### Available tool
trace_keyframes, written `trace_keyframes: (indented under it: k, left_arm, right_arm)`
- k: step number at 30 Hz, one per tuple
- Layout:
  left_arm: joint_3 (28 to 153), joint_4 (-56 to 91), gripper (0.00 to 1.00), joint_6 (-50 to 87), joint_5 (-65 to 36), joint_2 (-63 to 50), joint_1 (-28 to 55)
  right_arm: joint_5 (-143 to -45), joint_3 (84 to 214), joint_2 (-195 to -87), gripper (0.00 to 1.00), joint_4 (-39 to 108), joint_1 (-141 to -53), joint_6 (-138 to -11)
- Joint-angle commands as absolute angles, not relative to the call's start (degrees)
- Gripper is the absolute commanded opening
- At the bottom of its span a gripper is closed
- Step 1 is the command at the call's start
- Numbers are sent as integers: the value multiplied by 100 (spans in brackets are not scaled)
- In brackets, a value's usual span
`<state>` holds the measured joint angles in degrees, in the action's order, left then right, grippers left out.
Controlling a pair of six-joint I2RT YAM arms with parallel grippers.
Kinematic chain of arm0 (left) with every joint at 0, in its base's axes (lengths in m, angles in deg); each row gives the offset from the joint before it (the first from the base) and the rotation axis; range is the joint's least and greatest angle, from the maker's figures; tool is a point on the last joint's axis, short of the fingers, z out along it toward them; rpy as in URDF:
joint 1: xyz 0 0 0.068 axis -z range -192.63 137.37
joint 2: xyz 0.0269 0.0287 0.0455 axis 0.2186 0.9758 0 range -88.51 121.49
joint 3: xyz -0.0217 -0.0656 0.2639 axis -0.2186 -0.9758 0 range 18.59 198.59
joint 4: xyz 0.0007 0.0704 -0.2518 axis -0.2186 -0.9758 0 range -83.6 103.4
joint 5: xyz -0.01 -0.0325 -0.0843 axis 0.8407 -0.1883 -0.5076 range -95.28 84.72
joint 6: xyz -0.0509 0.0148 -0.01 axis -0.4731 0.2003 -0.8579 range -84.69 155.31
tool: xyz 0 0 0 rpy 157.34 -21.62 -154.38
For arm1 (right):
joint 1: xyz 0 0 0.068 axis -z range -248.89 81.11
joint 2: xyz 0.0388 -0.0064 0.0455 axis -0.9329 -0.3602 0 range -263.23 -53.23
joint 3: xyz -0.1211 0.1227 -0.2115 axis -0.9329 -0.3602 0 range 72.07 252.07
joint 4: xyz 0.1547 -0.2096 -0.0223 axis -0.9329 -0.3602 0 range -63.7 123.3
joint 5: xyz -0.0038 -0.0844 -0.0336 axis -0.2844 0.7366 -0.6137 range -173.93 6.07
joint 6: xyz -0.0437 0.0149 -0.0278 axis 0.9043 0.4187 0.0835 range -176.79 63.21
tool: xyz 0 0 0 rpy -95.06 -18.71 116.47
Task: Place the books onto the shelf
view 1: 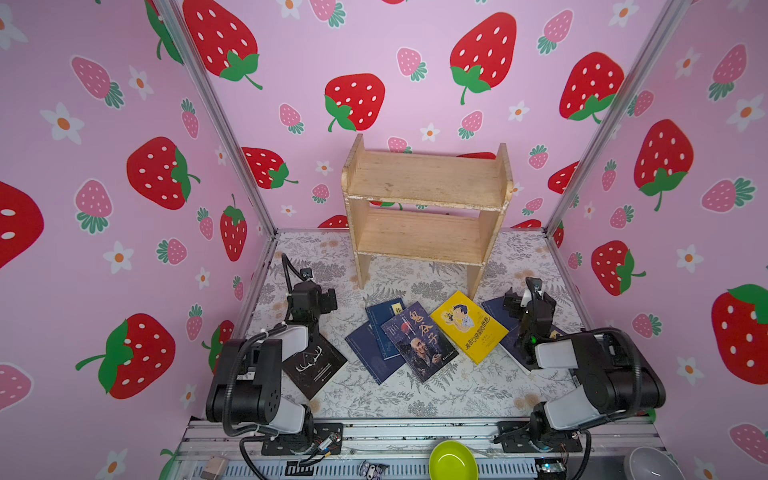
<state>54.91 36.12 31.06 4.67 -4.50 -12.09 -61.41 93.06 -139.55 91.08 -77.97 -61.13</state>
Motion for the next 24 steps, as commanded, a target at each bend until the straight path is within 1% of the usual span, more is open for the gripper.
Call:
trace_keyframes:
  k: [1,3,5,7,9,11,14,16,17,20,22,24]
  left_arm:
    - [6586,1642,99,3119,536,-951,-1135]
    - [6730,1327,99,2909,369,-1201,-1029]
    - [6835,1021,99,2258,287,-1499,-904]
    - [6891,747,99,1608,-350,-1801,-747]
    - [6858,528,99,1037,-406,-2105,-380]
    - [6603,583,99,169,-520,-2369,24]
    - [6102,1052,99,-1279,-1132,-2490,559]
    - [5952,1133,99,-1781,-1056,-2513,1058]
    - [5945,1109,99,-1858,-890,-2550,1369]
    - [5921,1101,99,-1745,-65,-2716,2210]
    - [5828,1369,99,-1576,164,-2839,2476]
    - [5697,1677,99,-1763,198,-2885,2487]
  right_arm:
    - [-5785,10181,-13482,100,7160,-7791,-6393]
    - [-6059,10051,-13083,100,7188,-7870,-6287]
    - [-6453,10005,-12618,100,6913,-7932,-6473]
    - [-6956,10147,-12120,100,6132,-7972,-6840]
    - [-7321,10187,-11674,100,5548,-8030,-7376]
    - [-7999,10115,-11256,100,5201,-8117,-8080]
    - [-8519,9872,-10865,100,5070,-8464,-9132]
    - [-8587,9783,-10770,100,5000,-8832,-9557]
    - [-8456,9803,-10760,100,4891,-9068,-9707]
    - [-8188,9858,-10847,100,4735,-9825,-10221]
    - [-8229,9774,-10950,100,5015,-10282,-10592]
    - [-7822,9895,-10921,100,4969,-10674,-10357]
